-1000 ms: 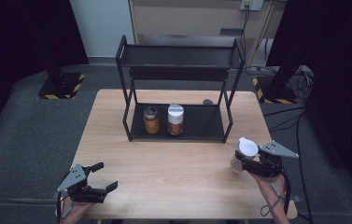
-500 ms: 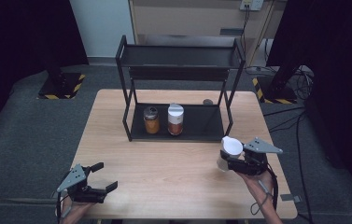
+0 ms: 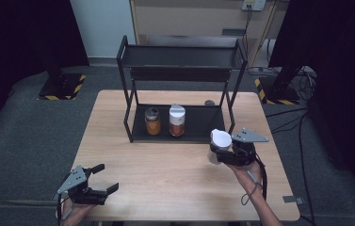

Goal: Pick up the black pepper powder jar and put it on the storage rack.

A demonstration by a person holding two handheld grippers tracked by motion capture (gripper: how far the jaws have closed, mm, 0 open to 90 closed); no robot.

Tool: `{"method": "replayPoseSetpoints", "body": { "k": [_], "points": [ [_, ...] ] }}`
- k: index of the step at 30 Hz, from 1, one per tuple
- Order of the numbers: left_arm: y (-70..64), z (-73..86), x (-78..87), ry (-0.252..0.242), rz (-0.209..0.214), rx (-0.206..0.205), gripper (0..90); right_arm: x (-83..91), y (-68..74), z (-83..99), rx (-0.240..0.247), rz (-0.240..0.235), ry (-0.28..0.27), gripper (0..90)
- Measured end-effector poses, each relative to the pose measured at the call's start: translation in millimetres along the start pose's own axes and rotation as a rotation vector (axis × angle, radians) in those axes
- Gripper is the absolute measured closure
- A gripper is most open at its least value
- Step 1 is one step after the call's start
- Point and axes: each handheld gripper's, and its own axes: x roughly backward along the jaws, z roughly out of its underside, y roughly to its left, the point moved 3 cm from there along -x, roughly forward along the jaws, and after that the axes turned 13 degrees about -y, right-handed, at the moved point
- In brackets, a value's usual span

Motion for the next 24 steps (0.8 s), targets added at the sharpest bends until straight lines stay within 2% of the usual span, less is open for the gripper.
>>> {"method": "replayPoseSetpoints", "body": {
  "k": [10,14,24],
  "points": [
    [0.4,0.3,0.1,-0.002,0.002,0.002,1.8,-26.4,-0.3,-11.6,0.001,0.032,0.001,30.5],
    [0.6,0.5,0.2,-0.003,0.002,0.003,1.8,-38.3,1.1,-15.9,0.017,0.041,0.009,30.5],
    [1.2,0.9,0.4,-0.005,0.002,0.007,1.8,-65.9,-3.9,-20.9,0.018,0.048,0.009,30.5]
  ]
}}
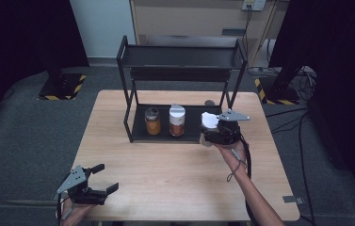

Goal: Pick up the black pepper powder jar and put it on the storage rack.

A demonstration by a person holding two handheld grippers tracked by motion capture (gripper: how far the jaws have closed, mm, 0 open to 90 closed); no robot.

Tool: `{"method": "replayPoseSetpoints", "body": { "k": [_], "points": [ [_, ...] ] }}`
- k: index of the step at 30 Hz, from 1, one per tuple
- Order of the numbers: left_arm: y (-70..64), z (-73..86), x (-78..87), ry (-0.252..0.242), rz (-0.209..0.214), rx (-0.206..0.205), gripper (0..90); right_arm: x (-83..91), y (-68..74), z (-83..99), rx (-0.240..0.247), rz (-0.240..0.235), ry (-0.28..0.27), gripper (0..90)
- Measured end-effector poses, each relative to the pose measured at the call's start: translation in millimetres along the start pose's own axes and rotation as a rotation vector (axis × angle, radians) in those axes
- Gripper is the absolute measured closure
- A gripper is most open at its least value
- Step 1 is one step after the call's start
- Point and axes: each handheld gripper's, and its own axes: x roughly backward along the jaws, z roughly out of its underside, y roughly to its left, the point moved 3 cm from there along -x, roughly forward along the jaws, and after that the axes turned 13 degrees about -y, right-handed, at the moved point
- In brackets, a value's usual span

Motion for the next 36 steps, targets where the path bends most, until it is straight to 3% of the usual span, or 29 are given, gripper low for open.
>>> {"method": "replayPoseSetpoints", "body": {
  "k": [15,26,36],
  "points": [
    [0.8,0.6,0.4,-0.003,-0.001,0.004,1.8,-43.0,-1.5,-5.2,0.006,0.047,0.004,30.5],
    [1.2,0.8,0.1,-0.002,0.0,0.005,1.8,-68.6,-3.3,4.0,0.016,0.088,0.0,30.5],
    [1.5,1.0,0.2,-0.002,-0.002,0.007,1.8,-80.3,-8.3,16.1,-0.004,0.107,0.005,30.5]
  ]
}}
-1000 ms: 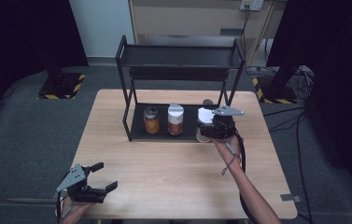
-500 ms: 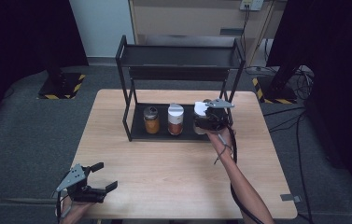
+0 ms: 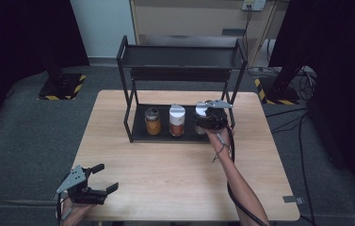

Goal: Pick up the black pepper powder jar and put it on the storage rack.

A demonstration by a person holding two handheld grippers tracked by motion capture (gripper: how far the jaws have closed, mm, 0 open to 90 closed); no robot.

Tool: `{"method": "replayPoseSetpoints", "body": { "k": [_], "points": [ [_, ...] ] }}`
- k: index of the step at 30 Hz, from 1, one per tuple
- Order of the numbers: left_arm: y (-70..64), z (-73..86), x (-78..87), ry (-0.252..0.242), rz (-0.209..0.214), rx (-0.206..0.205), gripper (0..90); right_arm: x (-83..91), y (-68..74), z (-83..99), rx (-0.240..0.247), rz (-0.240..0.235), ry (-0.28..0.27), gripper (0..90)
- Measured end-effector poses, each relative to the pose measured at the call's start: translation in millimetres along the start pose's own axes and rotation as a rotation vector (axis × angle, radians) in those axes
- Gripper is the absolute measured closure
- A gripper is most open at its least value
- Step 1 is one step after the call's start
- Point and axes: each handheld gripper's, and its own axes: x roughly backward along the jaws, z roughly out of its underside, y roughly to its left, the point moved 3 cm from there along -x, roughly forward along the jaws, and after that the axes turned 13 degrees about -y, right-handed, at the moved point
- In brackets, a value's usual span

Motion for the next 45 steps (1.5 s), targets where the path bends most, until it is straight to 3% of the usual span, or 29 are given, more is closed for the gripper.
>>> {"method": "replayPoseSetpoints", "body": {
  "k": [17,42,45],
  "points": [
    [0.0,0.0,0.1,0.0,0.002,-0.001,1.9,-10.8,1.7,11.7,-0.016,0.0,0.017,30.5],
    [-0.1,-0.3,-0.3,0.002,0.007,-0.004,1.9,-11.3,-1.5,18.1,-0.029,-0.013,0.01,30.0],
    [-0.1,-0.3,-0.2,0.002,0.008,-0.004,1.9,-10.8,-0.2,17.1,-0.005,-0.012,0.008,29.1]
  ]
}}
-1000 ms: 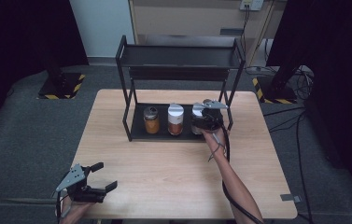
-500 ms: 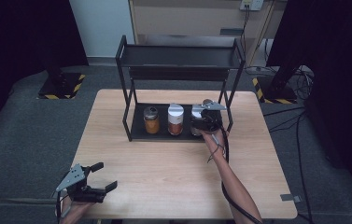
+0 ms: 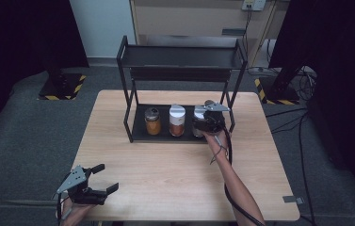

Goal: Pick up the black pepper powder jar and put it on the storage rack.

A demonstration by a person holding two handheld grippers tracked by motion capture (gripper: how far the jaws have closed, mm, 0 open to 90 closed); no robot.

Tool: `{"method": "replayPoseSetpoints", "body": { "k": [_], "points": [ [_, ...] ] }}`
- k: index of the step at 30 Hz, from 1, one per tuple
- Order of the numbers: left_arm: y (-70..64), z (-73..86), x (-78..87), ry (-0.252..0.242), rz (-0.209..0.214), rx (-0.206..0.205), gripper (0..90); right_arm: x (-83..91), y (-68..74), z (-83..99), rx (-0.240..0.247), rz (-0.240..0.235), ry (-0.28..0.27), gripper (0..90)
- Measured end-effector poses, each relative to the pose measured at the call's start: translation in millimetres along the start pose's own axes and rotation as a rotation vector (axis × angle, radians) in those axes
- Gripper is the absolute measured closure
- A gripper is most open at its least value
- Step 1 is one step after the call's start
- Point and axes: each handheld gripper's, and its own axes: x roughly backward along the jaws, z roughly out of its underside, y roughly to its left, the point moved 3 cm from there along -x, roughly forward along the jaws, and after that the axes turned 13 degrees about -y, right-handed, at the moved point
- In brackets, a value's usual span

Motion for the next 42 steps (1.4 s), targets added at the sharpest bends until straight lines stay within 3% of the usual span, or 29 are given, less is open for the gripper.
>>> {"method": "replayPoseSetpoints", "body": {
  "k": [6,11,14,23,34,42],
  "points": [
    [-0.1,-0.1,-0.1,0.0,0.001,-0.002,1.9,8.4,-5.3,-7.2,-0.012,-0.014,-0.038,17.3],
    [-0.3,-0.3,-0.2,0.001,0.001,-0.004,1.9,13.2,-17.1,-19.3,-0.006,-0.066,-0.028,11.6],
    [-0.4,-0.4,-0.4,0.002,0.001,-0.005,1.9,18.9,-19.5,-25.1,0.019,-0.08,-0.031,11.3],
    [-0.9,-0.6,-0.4,0.002,0.002,-0.008,1.9,37.4,-22.8,-44.1,0.03,-0.119,-0.055,11.4],
    [-1.4,-0.6,-0.1,-0.001,-0.001,-0.009,1.9,58.8,-20.3,-61.1,0.064,-0.148,-0.098,11.8],
    [-1.6,-0.7,-0.3,-0.001,-0.003,-0.01,2.0,74.0,-13.5,-68.5,0.088,-0.195,-0.117,11.9]
  ]
}}
